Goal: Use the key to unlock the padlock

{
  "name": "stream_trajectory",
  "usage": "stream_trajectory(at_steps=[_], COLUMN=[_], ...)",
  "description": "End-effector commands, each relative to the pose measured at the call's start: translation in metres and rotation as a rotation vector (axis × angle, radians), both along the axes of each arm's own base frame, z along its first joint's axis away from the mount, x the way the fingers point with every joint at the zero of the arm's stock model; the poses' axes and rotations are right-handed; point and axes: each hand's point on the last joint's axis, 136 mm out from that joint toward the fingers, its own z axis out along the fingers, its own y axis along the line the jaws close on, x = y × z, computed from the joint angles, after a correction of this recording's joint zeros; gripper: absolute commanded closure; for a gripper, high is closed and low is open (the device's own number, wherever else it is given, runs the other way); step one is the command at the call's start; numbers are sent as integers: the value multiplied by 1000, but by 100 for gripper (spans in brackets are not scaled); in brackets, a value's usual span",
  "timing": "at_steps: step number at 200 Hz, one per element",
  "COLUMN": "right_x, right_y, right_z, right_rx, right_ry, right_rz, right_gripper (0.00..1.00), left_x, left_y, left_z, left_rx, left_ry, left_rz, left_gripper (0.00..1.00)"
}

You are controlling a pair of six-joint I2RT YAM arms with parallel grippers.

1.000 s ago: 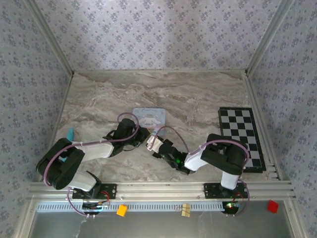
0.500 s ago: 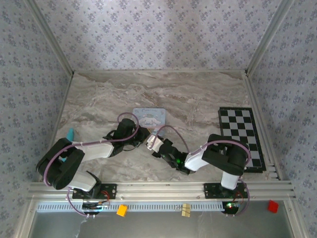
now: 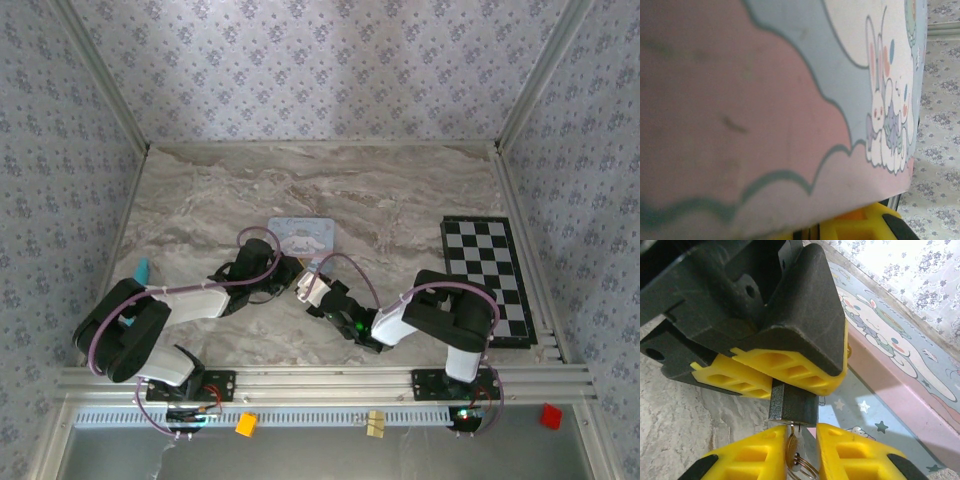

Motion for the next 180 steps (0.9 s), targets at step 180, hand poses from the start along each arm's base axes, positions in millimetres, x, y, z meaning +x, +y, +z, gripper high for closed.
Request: stream_trajectory(at_steps=[180], right_x=[0], right_y=[-10], right_z=[-6], right_rx=[222], right_ry=[233], right_rz=[-45], right_gripper=[94], left_x=[6], left_y=[-10], left_z=[27], left_rx=[-59], left_ry=[-67], left_rz=[-31], left_gripper=[96])
